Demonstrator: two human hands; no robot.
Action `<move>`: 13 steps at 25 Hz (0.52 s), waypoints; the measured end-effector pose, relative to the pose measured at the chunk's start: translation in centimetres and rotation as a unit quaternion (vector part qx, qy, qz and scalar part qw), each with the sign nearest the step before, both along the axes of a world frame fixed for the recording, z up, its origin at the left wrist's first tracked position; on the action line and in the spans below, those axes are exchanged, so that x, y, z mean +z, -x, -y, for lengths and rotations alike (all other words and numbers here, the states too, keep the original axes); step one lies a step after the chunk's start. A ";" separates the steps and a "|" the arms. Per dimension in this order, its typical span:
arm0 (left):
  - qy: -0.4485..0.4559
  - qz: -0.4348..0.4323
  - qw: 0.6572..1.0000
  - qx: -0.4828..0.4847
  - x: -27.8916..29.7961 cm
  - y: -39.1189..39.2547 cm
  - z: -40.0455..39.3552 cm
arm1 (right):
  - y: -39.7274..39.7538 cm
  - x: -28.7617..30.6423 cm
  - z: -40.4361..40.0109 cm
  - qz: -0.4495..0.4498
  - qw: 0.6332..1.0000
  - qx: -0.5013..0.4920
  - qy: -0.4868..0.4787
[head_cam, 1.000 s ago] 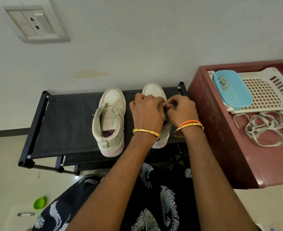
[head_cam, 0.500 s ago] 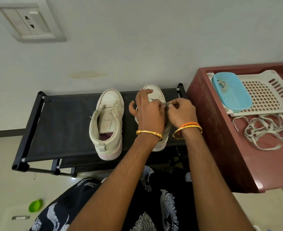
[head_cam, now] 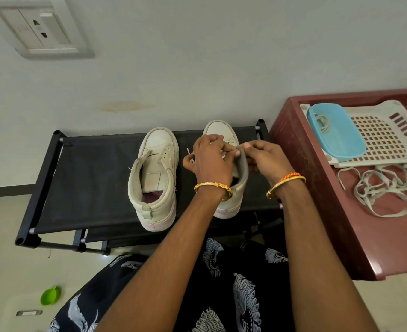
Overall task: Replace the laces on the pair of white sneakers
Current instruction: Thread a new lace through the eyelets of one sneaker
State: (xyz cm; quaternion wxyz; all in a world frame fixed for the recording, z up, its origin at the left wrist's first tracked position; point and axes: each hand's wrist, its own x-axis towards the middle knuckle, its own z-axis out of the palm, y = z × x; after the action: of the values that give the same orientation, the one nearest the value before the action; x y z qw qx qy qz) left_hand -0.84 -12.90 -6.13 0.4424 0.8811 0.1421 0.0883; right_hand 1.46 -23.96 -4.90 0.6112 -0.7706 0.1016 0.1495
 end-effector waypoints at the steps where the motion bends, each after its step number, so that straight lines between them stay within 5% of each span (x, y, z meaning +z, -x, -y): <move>1: 0.016 0.003 1.000 0.004 -0.1 -0.1 -0.1 | -0.1 -0.2 0.1 0.001 1.000 -0.001 -0.014; 7: 0.080 0.006 0.997 -0.006 -0.3 -0.5 -1.1 | -0.7 -0.6 0.6 -0.022 0.997 0.028 -0.072; 13: 0.083 -0.028 0.996 -0.029 0.4 -0.3 -1.2 | -1.1 -0.7 -0.1 0.057 0.993 0.065 0.082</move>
State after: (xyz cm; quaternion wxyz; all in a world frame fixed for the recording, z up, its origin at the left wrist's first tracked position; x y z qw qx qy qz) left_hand -0.52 -11.68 -5.75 0.5120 0.8474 0.1353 0.0382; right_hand 2.51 -23.87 -5.61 0.5397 -0.8304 0.0283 0.1353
